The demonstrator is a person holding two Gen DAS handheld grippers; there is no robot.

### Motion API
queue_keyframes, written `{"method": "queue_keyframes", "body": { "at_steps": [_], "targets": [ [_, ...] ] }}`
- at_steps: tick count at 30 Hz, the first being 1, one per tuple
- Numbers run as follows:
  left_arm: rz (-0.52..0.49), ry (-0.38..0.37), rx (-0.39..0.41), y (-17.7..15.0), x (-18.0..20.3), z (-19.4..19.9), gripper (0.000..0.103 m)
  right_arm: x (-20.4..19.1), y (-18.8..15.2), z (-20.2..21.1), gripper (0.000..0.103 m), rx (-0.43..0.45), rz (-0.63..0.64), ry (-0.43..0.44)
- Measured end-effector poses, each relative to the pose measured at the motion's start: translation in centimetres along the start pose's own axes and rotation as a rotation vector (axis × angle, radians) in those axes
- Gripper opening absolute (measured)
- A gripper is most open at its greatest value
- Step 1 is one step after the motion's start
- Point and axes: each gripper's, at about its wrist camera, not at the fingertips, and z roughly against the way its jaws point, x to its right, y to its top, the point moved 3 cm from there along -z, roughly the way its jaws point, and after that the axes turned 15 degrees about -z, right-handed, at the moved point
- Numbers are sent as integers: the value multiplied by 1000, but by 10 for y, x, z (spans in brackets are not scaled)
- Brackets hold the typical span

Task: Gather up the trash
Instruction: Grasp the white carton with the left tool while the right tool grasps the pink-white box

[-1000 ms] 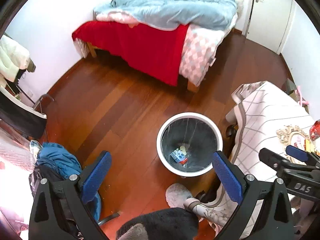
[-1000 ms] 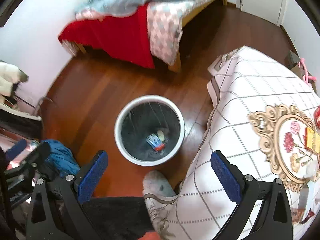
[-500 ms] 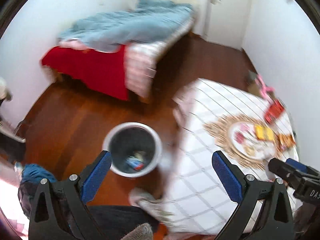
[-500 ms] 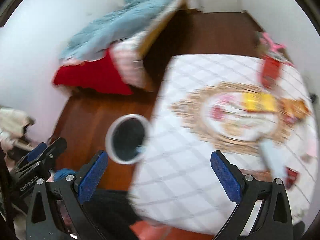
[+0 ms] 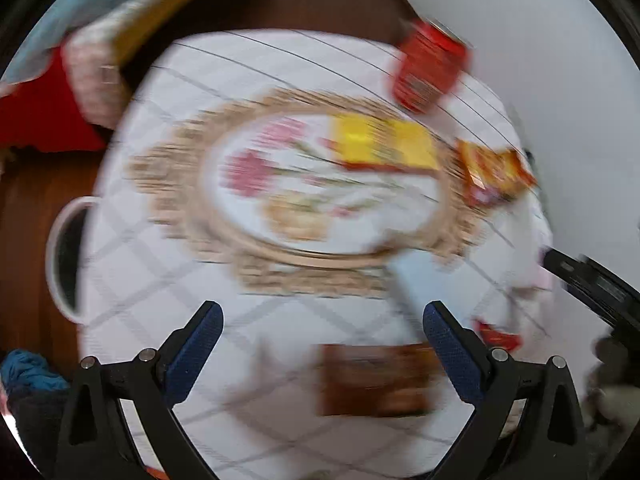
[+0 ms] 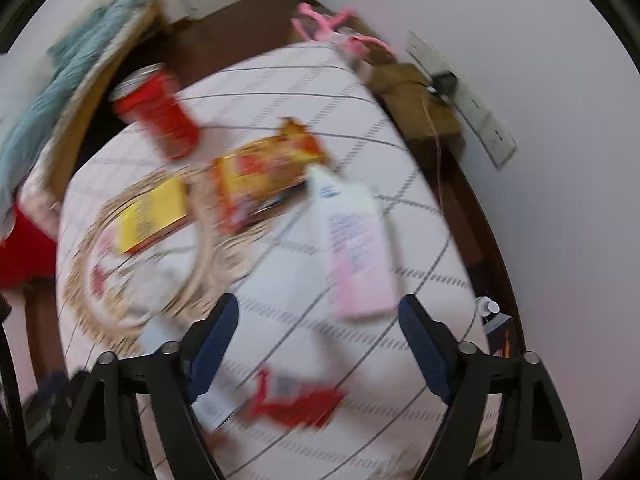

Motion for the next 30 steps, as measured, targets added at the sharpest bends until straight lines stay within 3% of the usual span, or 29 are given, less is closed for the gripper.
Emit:
{"method": "queue_keyframes", "body": {
  "at_steps": [5,6,7,8,9,10,12,18,23,30],
  "targets": [
    [-49,-104,-104,24,48,-45,100,16,29,-36,76,-52,-30,-11],
    [-46,-114,-108,27,53,-51,88,15,31,-41,76,-57,-29,-2],
    [-43,-117,-118,29,58,-57,69,14,33,-46,75,-64,-23,7],
    [-42,-120,-132,31,62,-63,60,13,34,-49,73,-66,-17,4],
    [-44,-121,-137,31,64,-66,48,10,34,-53,66,-69,-12,11],
    [-57,-113,-125,33,67,-67,43,10,34,-57,55,-79,-7,18],
    [-105,-97,-104,36,74,-67,38,11,31,-61,51,-87,-6,26],
    [-225,-34,-76,48,89,-71,36,17,-6,-55,51,-136,13,36],
    [-256,-26,-131,47,94,-86,37,43,-36,-46,53,-170,7,41],
    [-295,20,-116,35,111,-91,36,47,-39,-46,62,-145,-38,63]
  ]
}}
